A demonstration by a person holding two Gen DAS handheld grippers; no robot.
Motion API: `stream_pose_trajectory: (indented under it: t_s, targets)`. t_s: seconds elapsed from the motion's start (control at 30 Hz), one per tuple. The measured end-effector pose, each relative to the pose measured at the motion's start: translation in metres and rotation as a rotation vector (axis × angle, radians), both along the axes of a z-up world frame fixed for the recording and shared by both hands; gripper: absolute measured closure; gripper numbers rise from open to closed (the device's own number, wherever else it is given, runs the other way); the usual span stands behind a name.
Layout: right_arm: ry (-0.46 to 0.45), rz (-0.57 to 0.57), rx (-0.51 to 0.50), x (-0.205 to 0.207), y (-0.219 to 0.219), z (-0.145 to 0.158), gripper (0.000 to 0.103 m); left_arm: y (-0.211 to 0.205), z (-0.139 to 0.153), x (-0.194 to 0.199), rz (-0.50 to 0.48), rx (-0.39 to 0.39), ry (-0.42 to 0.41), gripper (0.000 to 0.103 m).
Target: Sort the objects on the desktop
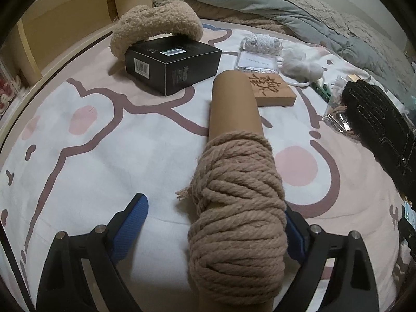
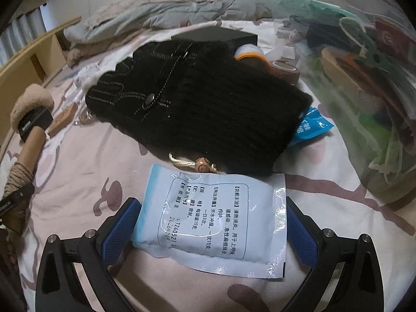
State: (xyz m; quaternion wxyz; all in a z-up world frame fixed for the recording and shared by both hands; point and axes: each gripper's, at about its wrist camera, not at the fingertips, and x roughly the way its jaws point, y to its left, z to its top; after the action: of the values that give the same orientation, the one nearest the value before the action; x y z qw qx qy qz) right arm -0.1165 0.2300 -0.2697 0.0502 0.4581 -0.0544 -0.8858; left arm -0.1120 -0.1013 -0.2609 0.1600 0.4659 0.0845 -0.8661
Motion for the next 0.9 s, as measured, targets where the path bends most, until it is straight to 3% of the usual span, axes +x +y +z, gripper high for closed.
stream_pose_trajectory:
  t_s: [0.17,0.23,0.43,0.67,0.9]
  targets:
    - [0.025,-0.032,-0.013,0.004,0.006,0.003,0.01,-0.001,-0.002,0.0,0.008,0.019,-0.011,0.006]
    - [0.031,-0.039,-0.015,0.004,0.007,0.004,0.014,-0.001,-0.004,-0.002,-0.002,0.042,-0.029,0.0]
    - [0.043,-0.034,0.0,0.006,0.004,0.004,0.015,-0.005,-0.001,0.0,0.008,0.076,-0.014,0.0]
    - [0.041,-0.032,0.01,0.004,0.003,0.003,0.014,-0.017,0.007,0.0,0.049,0.179,0.0,0.0]
    - [0.041,-0.032,0.01,0.005,0.003,0.002,0.014,-0.016,0.01,-0.005,0.049,0.163,-0.012,0.007]
